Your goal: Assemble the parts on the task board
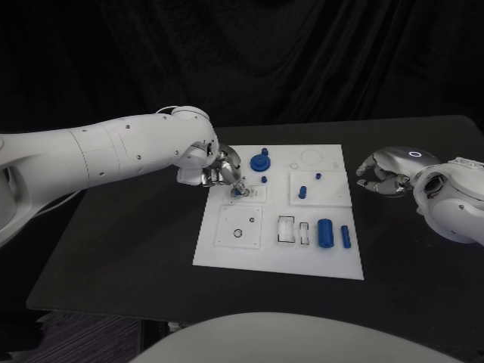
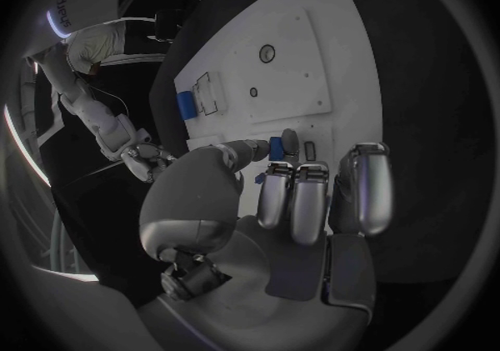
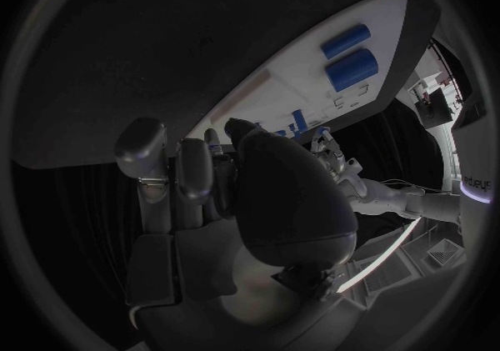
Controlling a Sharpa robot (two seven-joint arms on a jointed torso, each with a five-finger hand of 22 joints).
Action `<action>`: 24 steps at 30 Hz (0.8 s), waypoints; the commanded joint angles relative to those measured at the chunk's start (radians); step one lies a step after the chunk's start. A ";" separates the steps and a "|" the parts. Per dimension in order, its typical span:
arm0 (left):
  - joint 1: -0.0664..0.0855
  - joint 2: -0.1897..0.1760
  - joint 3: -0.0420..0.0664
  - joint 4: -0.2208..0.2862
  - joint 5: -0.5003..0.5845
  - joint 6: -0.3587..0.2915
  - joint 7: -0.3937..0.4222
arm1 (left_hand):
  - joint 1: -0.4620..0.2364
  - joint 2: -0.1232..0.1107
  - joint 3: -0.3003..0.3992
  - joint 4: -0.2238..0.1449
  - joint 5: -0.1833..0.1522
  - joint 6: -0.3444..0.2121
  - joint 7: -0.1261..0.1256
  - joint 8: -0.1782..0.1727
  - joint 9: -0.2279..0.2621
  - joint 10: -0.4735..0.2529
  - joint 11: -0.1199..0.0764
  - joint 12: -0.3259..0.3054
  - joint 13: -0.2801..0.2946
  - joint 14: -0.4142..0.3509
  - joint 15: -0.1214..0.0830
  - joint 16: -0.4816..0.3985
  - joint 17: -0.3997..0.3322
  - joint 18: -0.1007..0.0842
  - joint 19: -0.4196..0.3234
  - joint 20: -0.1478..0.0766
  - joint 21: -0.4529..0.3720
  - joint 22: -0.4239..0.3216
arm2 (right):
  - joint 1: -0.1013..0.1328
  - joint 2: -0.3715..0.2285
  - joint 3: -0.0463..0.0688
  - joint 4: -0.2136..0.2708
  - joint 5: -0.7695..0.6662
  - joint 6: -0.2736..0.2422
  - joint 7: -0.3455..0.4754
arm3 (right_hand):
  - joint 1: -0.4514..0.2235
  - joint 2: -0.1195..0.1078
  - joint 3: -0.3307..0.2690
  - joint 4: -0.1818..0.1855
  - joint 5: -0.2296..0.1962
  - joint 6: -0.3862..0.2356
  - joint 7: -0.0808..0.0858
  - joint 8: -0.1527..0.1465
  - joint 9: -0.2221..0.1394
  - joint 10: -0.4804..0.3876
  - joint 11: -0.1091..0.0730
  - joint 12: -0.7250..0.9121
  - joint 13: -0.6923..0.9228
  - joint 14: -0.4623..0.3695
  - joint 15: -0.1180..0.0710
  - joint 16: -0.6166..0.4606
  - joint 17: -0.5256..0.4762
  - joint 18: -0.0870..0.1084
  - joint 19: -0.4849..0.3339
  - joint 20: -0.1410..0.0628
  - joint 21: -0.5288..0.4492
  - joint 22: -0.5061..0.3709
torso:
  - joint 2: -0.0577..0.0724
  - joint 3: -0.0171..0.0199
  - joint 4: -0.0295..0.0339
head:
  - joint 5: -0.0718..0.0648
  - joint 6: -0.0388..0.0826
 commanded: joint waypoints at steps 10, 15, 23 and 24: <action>0.002 0.060 0.001 -0.039 0.035 0.017 -0.177 | -0.022 0.007 0.122 -0.181 0.060 0.013 -0.004 0.005 0.017 0.056 -0.002 0.016 0.227 0.107 -0.002 0.003 0.263 -0.020 0.011 -0.007 0.003 0.189 | -0.008 0.003 0.001 -0.001 0.001 0.010 -0.010 | 0.005 -0.006 0.008 0.001 0.004 0.001 0.003 0.000 0.000 -0.003 0.000 -0.001 0.047 0.023 0.007 -0.002 0.001 0.019 -0.006 -0.003 -0.007 0.098 | 0.001 -0.0003 0.0048 | -0.007 0.000; 0.002 0.080 0.001 -0.062 0.022 0.015 -0.188 | -0.030 0.012 0.107 -0.188 0.066 0.019 -0.008 0.006 0.022 0.073 -0.005 0.031 0.239 0.107 -0.005 0.003 0.263 -0.023 0.022 -0.009 0.014 0.193 | -0.008 0.002 0.001 0.000 0.001 0.012 -0.011 | 0.005 -0.005 0.009 0.001 0.004 0.003 0.003 0.001 0.001 -0.003 0.001 -0.001 0.046 0.023 0.008 -0.003 0.000 0.019 -0.006 -0.002 -0.009 0.098 | 0.001 -0.0009 0.0045 | -0.007 0.000; 0.002 0.114 0.001 -0.105 0.009 0.023 -0.196 | -0.027 0.014 0.104 -0.204 0.075 0.022 -0.009 0.005 0.025 0.080 -0.007 0.037 0.244 0.107 -0.007 0.003 0.263 -0.024 0.027 -0.012 0.018 0.194 | -0.008 0.004 0.001 0.000 0.001 0.016 -0.013 | 0.005 -0.005 0.009 0.001 0.004 0.003 0.003 0.001 0.001 -0.003 0.001 -0.001 0.046 0.023 0.008 -0.003 0.000 0.019 -0.006 -0.002 -0.009 0.098 | 0.001 -0.0015 0.0051 | -0.008 0.000; 0.001 0.117 0.001 -0.108 0.009 0.024 -0.196 | -0.026 0.014 0.104 -0.206 0.075 0.022 -0.008 0.004 0.025 0.079 -0.007 0.036 0.243 0.107 -0.007 0.003 0.263 -0.024 0.027 -0.012 0.018 0.194 | -0.008 0.004 0.001 0.001 0.001 0.016 -0.013 | 0.005 -0.005 0.009 0.001 0.004 0.003 0.003 0.001 0.001 -0.003 0.001 -0.001 0.046 0.023 0.008 -0.003 0.000 0.019 -0.006 -0.002 -0.009 0.098 | 0.002 -0.0016 0.0049 | -0.008 0.000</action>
